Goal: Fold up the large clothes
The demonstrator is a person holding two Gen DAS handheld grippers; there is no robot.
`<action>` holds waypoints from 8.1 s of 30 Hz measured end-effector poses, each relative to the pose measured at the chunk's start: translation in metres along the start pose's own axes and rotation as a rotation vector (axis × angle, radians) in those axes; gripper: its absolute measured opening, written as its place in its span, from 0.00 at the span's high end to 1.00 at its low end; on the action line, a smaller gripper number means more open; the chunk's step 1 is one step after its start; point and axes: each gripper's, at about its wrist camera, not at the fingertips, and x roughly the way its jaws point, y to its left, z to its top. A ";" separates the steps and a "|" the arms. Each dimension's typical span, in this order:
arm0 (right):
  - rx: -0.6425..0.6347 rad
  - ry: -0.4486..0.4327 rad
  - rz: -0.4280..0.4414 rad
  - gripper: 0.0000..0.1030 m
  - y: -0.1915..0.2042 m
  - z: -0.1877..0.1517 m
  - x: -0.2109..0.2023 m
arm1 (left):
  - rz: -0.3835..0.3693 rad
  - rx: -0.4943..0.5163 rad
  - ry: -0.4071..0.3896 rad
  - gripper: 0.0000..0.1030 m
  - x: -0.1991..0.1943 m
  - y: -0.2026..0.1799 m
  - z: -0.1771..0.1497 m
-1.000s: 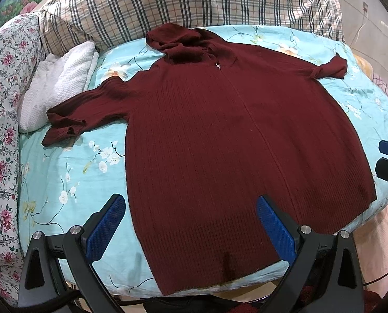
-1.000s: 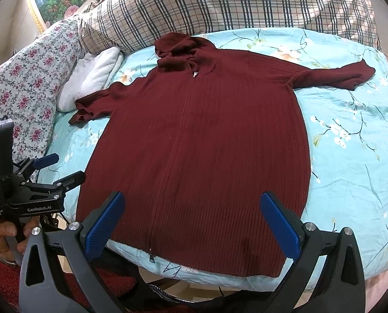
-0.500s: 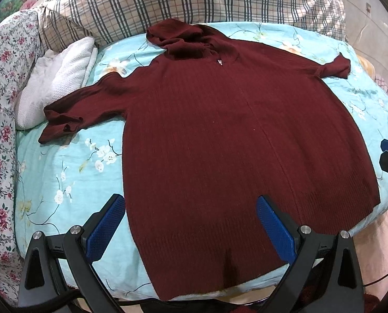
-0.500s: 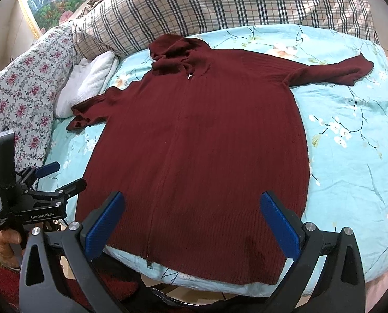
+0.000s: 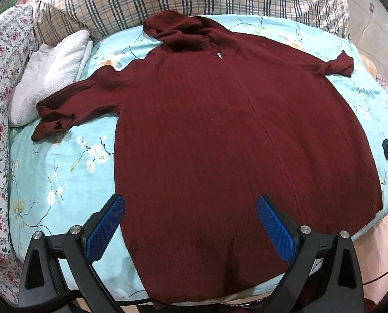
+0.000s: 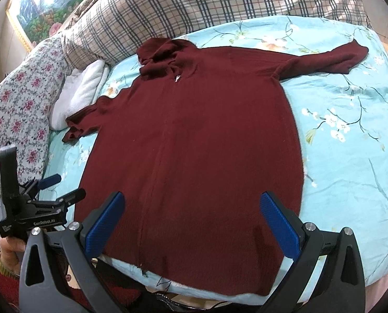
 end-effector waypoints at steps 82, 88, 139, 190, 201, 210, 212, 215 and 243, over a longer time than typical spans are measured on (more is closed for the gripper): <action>-0.026 0.235 0.508 0.84 0.082 0.138 0.254 | -0.384 -0.421 0.029 0.02 0.125 0.120 0.091; 0.011 0.155 0.498 0.65 0.065 0.139 0.223 | -0.426 -0.387 0.053 0.02 0.171 0.117 0.136; 0.096 0.006 -0.007 0.57 -0.085 0.172 0.163 | -0.177 -0.439 -0.074 0.72 0.191 0.153 0.147; 0.266 -0.063 0.163 0.54 -0.079 0.125 0.098 | -0.584 -0.110 0.039 0.92 0.183 -0.089 0.220; 0.261 -0.023 0.170 0.43 -0.076 0.133 0.128 | -0.583 -0.080 0.053 0.50 0.190 -0.082 0.195; 0.133 0.007 0.105 0.40 -0.054 0.155 0.166 | -0.275 -0.250 -0.065 0.43 0.140 0.047 0.130; 0.123 0.005 0.071 0.38 -0.055 0.163 0.175 | -0.165 -0.332 -0.076 0.43 0.139 0.087 0.112; 0.118 0.014 0.049 0.38 -0.059 0.175 0.194 | -0.109 -0.443 -0.026 0.43 0.154 0.140 0.090; 0.196 -0.035 -0.050 0.97 -0.112 0.181 0.165 | -0.044 -0.512 -0.019 0.53 0.196 0.151 0.094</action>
